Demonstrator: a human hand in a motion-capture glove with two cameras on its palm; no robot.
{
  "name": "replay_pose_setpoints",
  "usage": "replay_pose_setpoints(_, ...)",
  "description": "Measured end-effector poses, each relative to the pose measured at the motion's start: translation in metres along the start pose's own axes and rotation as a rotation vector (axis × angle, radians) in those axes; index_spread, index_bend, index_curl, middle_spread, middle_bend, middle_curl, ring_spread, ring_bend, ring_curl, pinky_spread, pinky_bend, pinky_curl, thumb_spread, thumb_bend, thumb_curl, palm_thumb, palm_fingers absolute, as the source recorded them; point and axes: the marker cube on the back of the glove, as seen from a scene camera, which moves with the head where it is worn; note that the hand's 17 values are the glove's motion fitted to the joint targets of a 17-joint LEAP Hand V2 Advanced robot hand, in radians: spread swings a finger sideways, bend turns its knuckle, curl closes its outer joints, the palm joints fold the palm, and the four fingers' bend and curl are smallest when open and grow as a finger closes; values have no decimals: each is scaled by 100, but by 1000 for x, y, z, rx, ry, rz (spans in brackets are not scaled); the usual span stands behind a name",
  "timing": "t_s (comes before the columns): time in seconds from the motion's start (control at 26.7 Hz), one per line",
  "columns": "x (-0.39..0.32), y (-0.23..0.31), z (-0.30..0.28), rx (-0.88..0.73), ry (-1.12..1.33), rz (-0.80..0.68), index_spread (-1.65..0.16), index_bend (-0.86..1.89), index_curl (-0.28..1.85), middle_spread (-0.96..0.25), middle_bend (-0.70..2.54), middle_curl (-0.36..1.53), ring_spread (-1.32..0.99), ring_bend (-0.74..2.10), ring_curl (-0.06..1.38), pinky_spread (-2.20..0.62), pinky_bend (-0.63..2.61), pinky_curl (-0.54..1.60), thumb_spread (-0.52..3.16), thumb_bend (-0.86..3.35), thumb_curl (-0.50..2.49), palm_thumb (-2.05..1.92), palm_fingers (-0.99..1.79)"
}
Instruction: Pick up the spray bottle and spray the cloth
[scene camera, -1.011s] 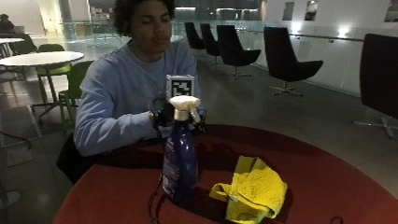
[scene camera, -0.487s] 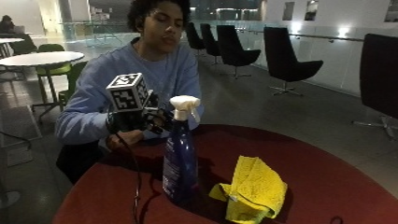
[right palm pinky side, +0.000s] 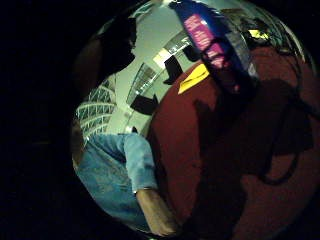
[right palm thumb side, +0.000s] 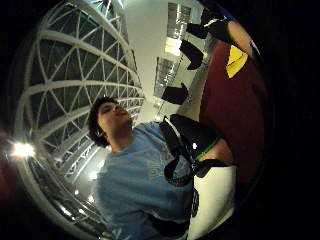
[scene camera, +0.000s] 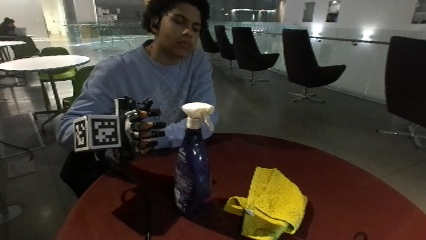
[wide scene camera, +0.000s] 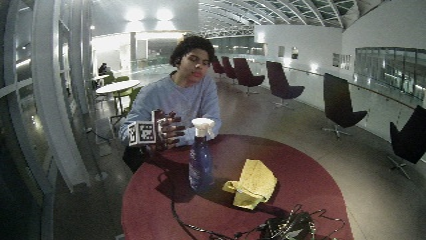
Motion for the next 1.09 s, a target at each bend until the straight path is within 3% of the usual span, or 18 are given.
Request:
replay_pose_setpoints(0.22,20,-11,-8,93,22,93,-36,13,28,-4,23,37,0,30,31,19,20,31,108,0,29,64,64)
replay_pose_setpoints(0.6,68,-59,-7,119,89,249,-36,3,21,-1,24,39,1,37,34,19,29,35,105,-2,31,68,54)
replay_pose_setpoints(1.09,93,-101,10,232,179,298,-36,3,13,1,32,41,5,38,33,21,45,39,100,-3,30,64,43)
